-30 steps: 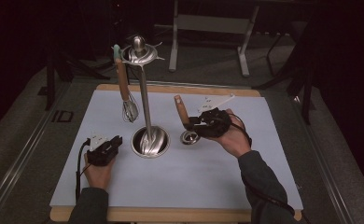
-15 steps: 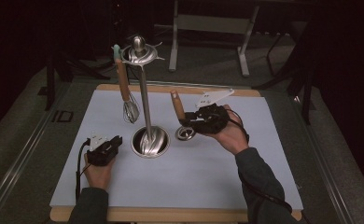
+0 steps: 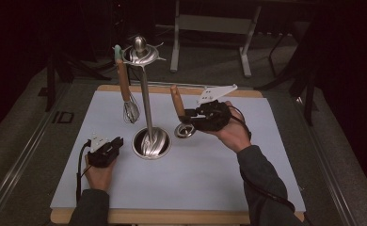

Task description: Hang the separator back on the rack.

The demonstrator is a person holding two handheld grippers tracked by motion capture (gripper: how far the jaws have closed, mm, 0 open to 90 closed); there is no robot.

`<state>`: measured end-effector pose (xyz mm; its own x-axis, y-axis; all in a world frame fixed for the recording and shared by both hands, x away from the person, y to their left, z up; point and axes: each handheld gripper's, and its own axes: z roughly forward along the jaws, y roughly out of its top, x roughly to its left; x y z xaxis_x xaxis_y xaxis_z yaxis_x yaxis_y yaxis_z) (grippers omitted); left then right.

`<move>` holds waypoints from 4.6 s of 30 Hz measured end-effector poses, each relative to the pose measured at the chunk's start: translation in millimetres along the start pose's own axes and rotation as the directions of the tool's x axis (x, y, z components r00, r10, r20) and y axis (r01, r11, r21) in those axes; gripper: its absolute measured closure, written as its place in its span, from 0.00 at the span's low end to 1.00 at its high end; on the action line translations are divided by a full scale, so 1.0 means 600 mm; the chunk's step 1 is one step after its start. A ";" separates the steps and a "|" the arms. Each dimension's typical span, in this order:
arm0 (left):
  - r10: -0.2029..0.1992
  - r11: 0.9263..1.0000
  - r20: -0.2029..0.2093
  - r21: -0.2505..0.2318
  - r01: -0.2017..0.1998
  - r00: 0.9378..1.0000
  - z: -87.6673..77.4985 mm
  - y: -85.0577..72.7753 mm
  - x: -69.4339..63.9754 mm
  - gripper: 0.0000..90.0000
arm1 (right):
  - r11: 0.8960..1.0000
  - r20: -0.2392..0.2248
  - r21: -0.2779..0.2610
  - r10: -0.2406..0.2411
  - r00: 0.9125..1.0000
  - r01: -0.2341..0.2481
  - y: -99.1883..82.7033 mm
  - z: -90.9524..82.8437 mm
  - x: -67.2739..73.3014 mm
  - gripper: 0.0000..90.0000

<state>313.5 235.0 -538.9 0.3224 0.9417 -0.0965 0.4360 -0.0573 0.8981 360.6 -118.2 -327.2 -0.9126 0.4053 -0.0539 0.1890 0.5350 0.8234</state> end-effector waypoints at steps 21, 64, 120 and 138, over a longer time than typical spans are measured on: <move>0.003 1.000 0.002 -0.002 -0.003 1.000 0.000 0.000 0.000 0.88 | 0.995 -0.025 -0.090 -0.050 0.998 0.048 0.072 0.001 0.032 0.79; 0.003 1.000 0.004 -0.004 -0.003 1.000 -0.001 0.000 0.000 0.88 | 0.990 -0.034 -0.120 -0.082 0.996 0.078 0.129 0.013 0.061 0.79; 0.005 1.000 0.003 -0.004 -0.005 1.000 0.000 0.000 0.000 0.88 | 0.998 0.014 0.033 0.044 0.999 -0.045 0.028 0.024 0.003 0.74; 0.008 1.000 0.001 -0.002 -0.008 1.000 0.000 0.000 -0.001 0.88 | 0.978 0.070 0.115 0.168 0.983 -0.175 -0.100 0.032 -0.042 0.71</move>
<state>313.0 234.4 -538.8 0.3264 0.9410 -0.0896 0.4318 -0.0641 0.8997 378.9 -146.3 -386.1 -0.8401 0.5405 0.0458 0.3867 0.5376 0.7493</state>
